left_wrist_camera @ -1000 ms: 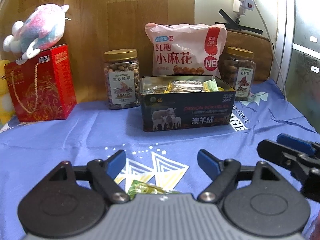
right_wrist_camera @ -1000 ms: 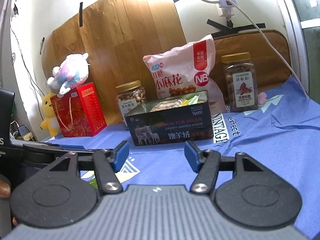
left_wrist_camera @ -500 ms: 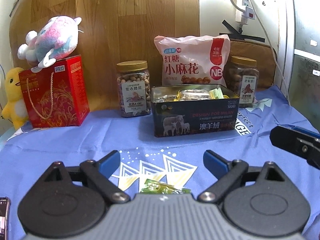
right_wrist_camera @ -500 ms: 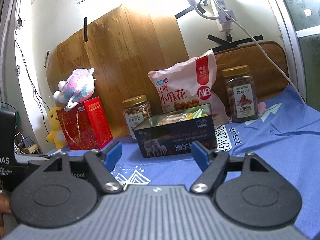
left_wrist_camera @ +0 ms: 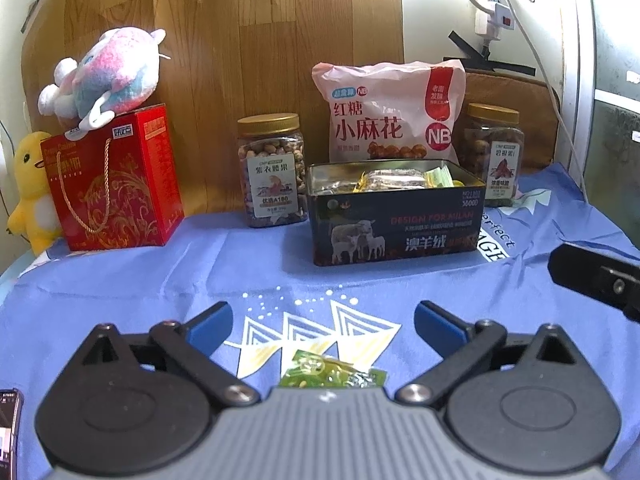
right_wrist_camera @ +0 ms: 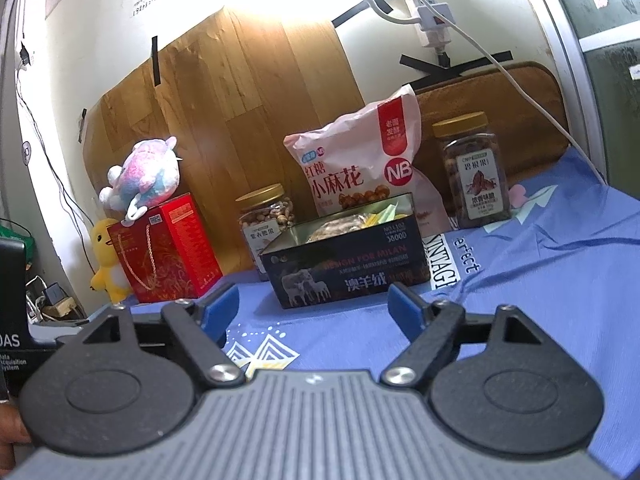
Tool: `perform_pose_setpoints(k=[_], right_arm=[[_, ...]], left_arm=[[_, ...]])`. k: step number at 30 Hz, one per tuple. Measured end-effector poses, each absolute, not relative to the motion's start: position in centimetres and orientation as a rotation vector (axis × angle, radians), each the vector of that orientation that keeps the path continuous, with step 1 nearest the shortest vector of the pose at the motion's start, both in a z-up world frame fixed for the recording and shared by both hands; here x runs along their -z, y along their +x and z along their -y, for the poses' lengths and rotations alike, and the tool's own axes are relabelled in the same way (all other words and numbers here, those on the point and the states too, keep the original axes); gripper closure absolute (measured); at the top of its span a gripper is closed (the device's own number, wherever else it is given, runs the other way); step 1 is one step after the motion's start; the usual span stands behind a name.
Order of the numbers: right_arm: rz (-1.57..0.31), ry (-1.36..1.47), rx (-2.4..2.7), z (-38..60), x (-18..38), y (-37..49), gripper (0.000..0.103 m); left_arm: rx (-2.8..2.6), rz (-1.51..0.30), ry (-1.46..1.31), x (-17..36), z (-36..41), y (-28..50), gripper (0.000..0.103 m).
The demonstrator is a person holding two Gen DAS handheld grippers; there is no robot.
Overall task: Organize snacks
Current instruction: 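Pull the left gripper back from the tin and hover over the green packet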
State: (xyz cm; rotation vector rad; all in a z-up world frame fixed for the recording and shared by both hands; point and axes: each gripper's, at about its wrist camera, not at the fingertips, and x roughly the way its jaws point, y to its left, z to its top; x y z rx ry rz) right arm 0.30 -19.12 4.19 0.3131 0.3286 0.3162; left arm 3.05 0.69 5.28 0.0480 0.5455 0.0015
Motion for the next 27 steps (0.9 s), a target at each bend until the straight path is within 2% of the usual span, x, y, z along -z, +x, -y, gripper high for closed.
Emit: perform_pose_setpoints(k=[27], right_arm=[[-0.391,0.378,-0.285,20.2,-2.8,1.6,0.016]], left_arm=[[-0.047,-0.64,0.04,-3.4,-1.2,4.6,0.0]])
